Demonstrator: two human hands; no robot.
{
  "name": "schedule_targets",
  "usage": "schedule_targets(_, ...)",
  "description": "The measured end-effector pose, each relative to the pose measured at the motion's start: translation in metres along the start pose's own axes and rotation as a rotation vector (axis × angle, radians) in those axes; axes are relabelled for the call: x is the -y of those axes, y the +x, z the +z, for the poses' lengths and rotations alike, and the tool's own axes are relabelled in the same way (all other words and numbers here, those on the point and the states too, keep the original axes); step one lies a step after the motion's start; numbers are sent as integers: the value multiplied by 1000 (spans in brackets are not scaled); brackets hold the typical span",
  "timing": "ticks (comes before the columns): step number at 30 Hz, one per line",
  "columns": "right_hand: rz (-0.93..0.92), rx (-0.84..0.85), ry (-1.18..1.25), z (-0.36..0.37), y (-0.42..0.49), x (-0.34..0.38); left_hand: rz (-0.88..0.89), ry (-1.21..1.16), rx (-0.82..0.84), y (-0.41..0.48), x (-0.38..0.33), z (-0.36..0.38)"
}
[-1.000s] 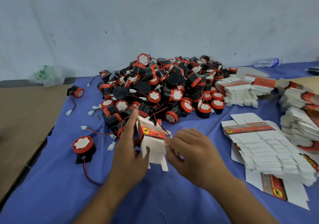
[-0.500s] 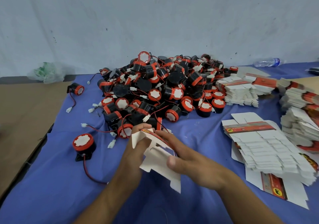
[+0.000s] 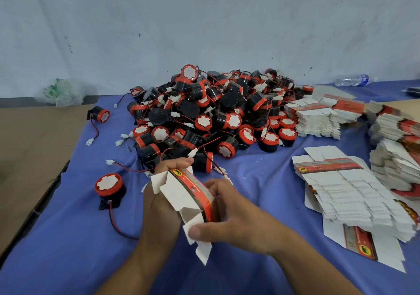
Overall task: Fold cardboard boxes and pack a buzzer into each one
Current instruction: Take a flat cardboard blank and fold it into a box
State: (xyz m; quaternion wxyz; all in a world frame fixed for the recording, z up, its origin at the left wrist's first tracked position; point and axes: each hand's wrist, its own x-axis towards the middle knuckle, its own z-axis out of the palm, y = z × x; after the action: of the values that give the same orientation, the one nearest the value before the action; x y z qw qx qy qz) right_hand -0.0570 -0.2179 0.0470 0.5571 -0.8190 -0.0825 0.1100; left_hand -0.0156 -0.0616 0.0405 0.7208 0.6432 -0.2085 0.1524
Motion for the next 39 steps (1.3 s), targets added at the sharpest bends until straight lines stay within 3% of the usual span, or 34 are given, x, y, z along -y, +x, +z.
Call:
schedule_targets(4,-5,-125,297,-3,2,-1,-100,-30,91,2,4,-1)
schedule_targets(9,23,-382,643,-20,8,-9,-103,14,566,-6,2,6)
schedule_targets(11,49,-391,678,-24,9,-10,-109,17,639,-9,0,6)
schedule_targets(18,154,-326,611,-18,10,-11,-225,123,589,-3,-2,3)
schedule_targets(23,40,-210,438,-9,4,-7,-292,-16,294,4,3,2)
schedule_targets(27,-110,-236,339,0,6,-6,-316,-71,143,5,8,-1)
schedule_targets(30,-195,-263,422,3,8,-5,-171,18,118,-5,0,7)
schedule_targets(32,-192,-369,549,2,11,-4,-103,74,103,-10,-2,13)
schedule_targets(36,-159,-562,655,-6,15,-5,-97,-112,271,-18,1,17)
schedule_targets(39,-149,-580,666,-5,13,-5,-40,41,315,-22,0,19)
